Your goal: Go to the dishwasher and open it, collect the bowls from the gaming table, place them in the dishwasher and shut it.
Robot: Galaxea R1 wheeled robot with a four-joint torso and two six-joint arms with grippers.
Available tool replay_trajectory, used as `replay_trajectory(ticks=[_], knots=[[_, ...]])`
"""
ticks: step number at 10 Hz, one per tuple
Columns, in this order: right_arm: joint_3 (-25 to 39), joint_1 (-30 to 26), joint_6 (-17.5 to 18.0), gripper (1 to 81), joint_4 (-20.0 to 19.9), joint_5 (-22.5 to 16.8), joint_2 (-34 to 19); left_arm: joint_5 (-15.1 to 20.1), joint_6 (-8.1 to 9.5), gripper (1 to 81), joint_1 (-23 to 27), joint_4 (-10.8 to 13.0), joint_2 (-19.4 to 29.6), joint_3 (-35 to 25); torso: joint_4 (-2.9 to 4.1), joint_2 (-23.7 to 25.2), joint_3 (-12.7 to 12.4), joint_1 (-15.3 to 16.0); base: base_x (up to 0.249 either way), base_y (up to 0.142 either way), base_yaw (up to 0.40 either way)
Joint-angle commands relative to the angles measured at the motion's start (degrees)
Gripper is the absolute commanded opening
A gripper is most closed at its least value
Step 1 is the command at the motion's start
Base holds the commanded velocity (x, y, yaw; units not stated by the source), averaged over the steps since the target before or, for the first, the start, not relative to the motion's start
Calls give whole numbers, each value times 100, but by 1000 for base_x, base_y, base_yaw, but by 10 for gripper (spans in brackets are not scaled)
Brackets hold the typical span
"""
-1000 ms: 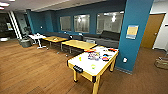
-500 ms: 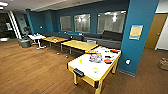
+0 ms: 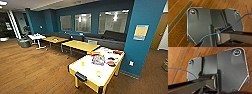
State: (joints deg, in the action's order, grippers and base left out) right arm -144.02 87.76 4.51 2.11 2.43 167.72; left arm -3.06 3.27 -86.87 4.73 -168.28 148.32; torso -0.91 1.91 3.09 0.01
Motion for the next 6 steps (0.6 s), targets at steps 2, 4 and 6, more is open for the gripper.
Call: replay_trajectory(ticks=[2, 4, 6], knots=[[59, -263, -12, 811, 35, -304, -25, 288, -2, 811, 245, 46, 40, -14, 0, 0, 0, 0, 209, 78, 0], [59, -263, -12, 811, 35, -304, -17, 288, -2, 811, 253, 46, 48, -14, 0, 0, 0, 0, 209, 78, 0], [51, -263, -12, 811, 44, -304, -17, 288, -2, 811, 245, 46, 48, -14, 0, 0, 0, 0, 208, 79, 0]])
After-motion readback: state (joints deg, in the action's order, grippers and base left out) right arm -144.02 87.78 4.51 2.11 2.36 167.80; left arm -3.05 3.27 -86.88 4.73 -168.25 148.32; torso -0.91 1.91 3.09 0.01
